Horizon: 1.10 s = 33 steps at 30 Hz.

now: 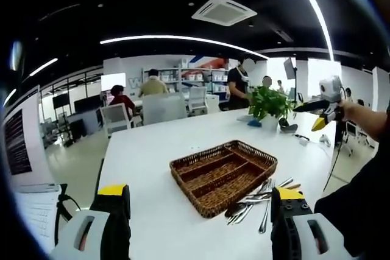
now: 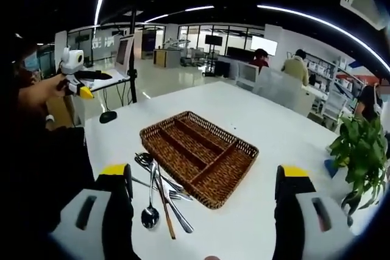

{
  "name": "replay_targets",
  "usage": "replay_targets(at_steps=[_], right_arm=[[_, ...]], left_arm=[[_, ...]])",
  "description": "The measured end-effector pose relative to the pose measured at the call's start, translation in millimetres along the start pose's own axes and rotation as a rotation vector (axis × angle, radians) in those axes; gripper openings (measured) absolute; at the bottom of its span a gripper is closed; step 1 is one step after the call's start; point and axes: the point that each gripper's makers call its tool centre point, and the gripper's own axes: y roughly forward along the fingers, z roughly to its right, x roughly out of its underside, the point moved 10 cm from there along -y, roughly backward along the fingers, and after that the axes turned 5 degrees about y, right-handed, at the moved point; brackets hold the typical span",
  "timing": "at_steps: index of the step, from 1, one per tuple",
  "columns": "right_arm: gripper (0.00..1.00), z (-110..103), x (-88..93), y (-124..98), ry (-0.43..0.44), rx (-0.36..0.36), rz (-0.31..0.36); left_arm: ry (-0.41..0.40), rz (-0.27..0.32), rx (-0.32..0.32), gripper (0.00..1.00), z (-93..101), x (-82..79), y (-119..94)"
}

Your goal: Arrange the knives, forks, and spoons in their matching storage slots by inserting each utensil handle-first until every utensil is classified and aligned in the correct compartment

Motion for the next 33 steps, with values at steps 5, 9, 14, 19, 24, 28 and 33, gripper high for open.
replay_targets(at_steps=[5,9,14,19,24,28,33], right_arm=[[0.99,-14,-5.2,11,-0.015,-0.076,0.065],[0.99,-17,-2.2,21,-0.043,-0.094,0.037],[0.92,-24,4.5,32,-0.077,-0.152,0.016],[0.92,-31,13.8,44,-0.091,-0.18,-0.003],[0.91,-35,23.3,54,-0.093,-0.197,-0.025],[0.97,-37,29.1,60,-0.106,-0.191,-0.04],[0.95,-43,35.7,64,-0.136,-0.216,-0.033]], left_arm=[[-0.006,-0.006,0.004,1.0,-0.1,4.3,-1],[-0.004,-0.006,0.004,1.0,-0.5,3.3,-1],[-0.005,-0.009,0.006,1.0,0.2,3.8,-1],[-0.003,-0.023,0.009,1.0,1.2,5.0,-1],[-0.006,-0.018,-0.001,1.0,1.1,3.6,-2],[-0.007,-0.019,-0.004,1.0,1.9,3.9,-3],[-0.01,-0.019,-0.01,1.0,2.4,3.1,-4]])
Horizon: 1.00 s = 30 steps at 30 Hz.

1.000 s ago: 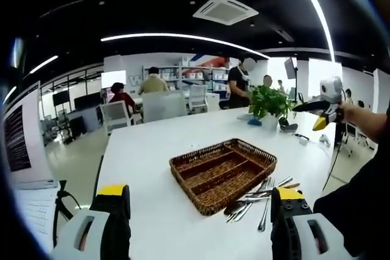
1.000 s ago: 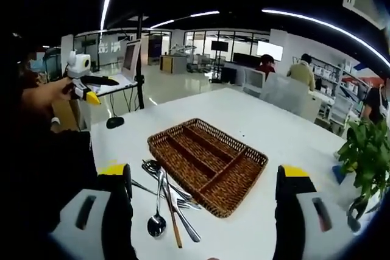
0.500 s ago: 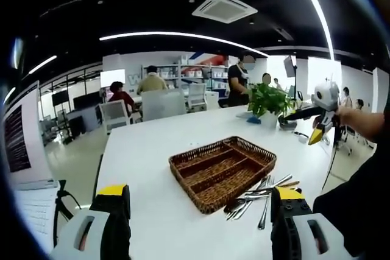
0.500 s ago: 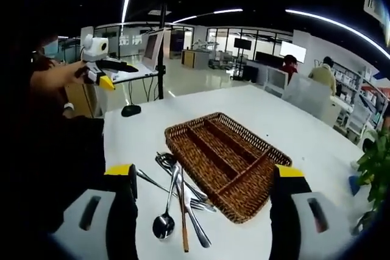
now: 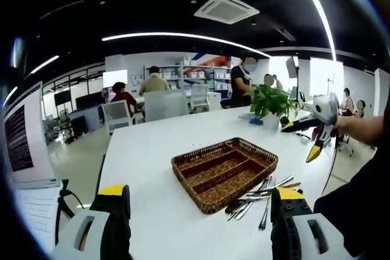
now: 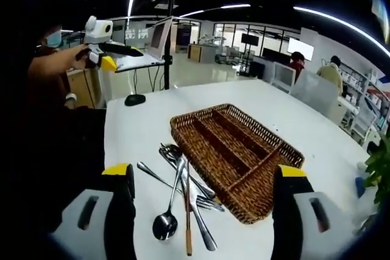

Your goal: Arrange the knives, forks, and spoons in their matching storage slots by inserting each utensil handle-first until every utensil is classified and aligned in the correct compartment

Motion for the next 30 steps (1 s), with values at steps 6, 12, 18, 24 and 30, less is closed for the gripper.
replay_targets(at_steps=[6,12,18,24,30], right_arm=[[0.86,-7,16.0,12,-0.008,-0.036,-0.035],[0.87,-12,27.2,23,-0.031,-0.034,-0.021],[0.78,-19,36.2,30,-0.045,-0.063,-0.033],[0.69,-25,49.7,41,-0.007,-0.13,-0.069],[0.6,-27,59.3,50,-0.002,-0.134,-0.093]], left_arm=[[0.007,0.007,-0.007,1.0,1.0,-0.4,-2],[0.004,0.003,-0.01,1.0,2.1,0.1,-6],[0.006,0.007,-0.014,1.0,2.1,-0.5,-10],[0.0,0.018,-0.021,1.0,2.1,-0.9,-12],[-0.002,0.018,-0.016,1.0,4.6,0.7,-11]])
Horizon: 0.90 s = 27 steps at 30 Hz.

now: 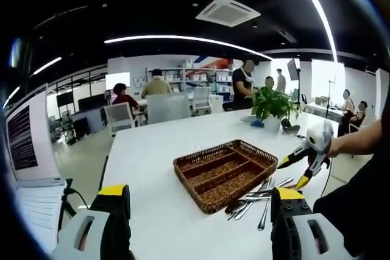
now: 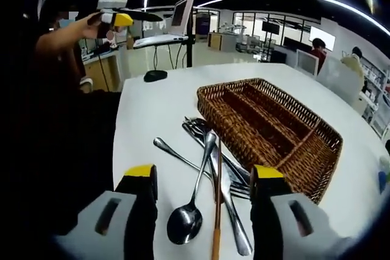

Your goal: Arrange the knives, forks, and spoons in their matching storage slots by inserting each utensil handle-first until every utensil is classified and aligned in the correct compartment

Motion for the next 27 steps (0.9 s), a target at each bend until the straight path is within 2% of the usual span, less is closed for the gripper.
replay_targets(at_steps=[7,12,16,27], right_arm=[[0.48,-4,9.8,11,-0.003,-0.024,-0.031],[0.44,-6,18.8,22,-0.011,-0.052,-0.071],[0.42,-7,22.5,28,0.0,-0.057,-0.084],[0.26,-11,36.2,43,0.014,-0.062,-0.107]], left_arm=[[0.001,-0.005,0.0,1.0,-2.0,2.1,-2],[0.0,-0.003,-0.005,1.0,-4.9,2.5,-5],[-0.001,-0.006,-0.006,1.0,-5.6,3.9,-7],[-0.01,-0.01,-0.021,1.0,-8.4,7.5,-12]])
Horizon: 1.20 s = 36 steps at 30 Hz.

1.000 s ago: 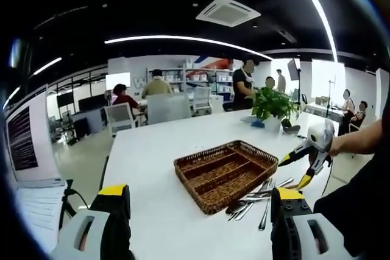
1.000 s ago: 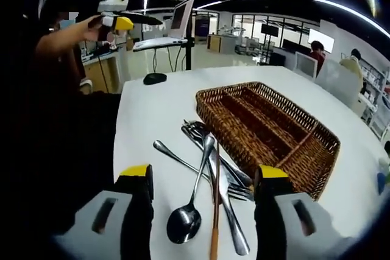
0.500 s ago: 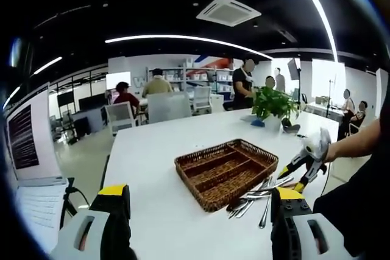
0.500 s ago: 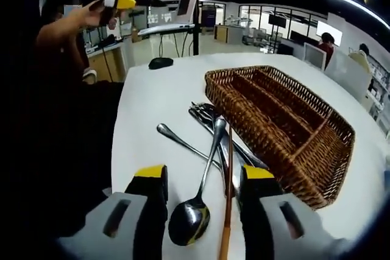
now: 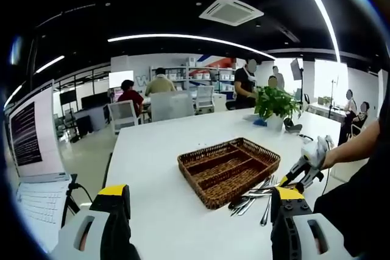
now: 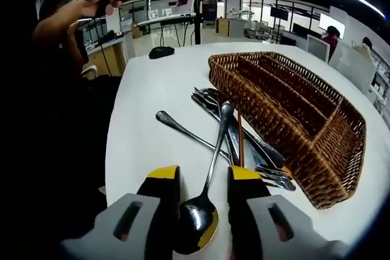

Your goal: Arrange the knives, forks, and spoons in their matching storage slots by inserting each utensil handle-first until every utensil is classified and aligned in the correct compartment

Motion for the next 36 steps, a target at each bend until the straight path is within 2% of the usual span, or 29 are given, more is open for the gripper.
replay_targets(at_steps=[13,17,20,24,30,36], right_arm=[[0.17,0,6.1,11,0.035,0.017,0.01],[0.14,2,5.8,14,0.068,0.022,0.039],[0.08,4,8.4,14,0.032,0.059,0.056],[0.11,2,8.1,16,0.063,0.05,0.077],[0.04,0,7.8,19,0.049,0.064,0.09],[0.01,1,7.8,19,0.036,0.069,0.099]], left_arm=[[0.005,-0.001,-0.013,1.0,-1.3,-0.3,-2],[0.004,-0.002,-0.003,1.0,0.8,-1.0,0],[0.001,-0.003,-0.003,1.0,0.8,-0.8,0],[-0.001,-0.002,-0.007,1.0,0.0,-0.7,-1],[-0.003,-0.002,-0.007,1.0,0.8,-0.7,0],[-0.002,-0.006,-0.003,1.0,1.8,-0.5,2]])
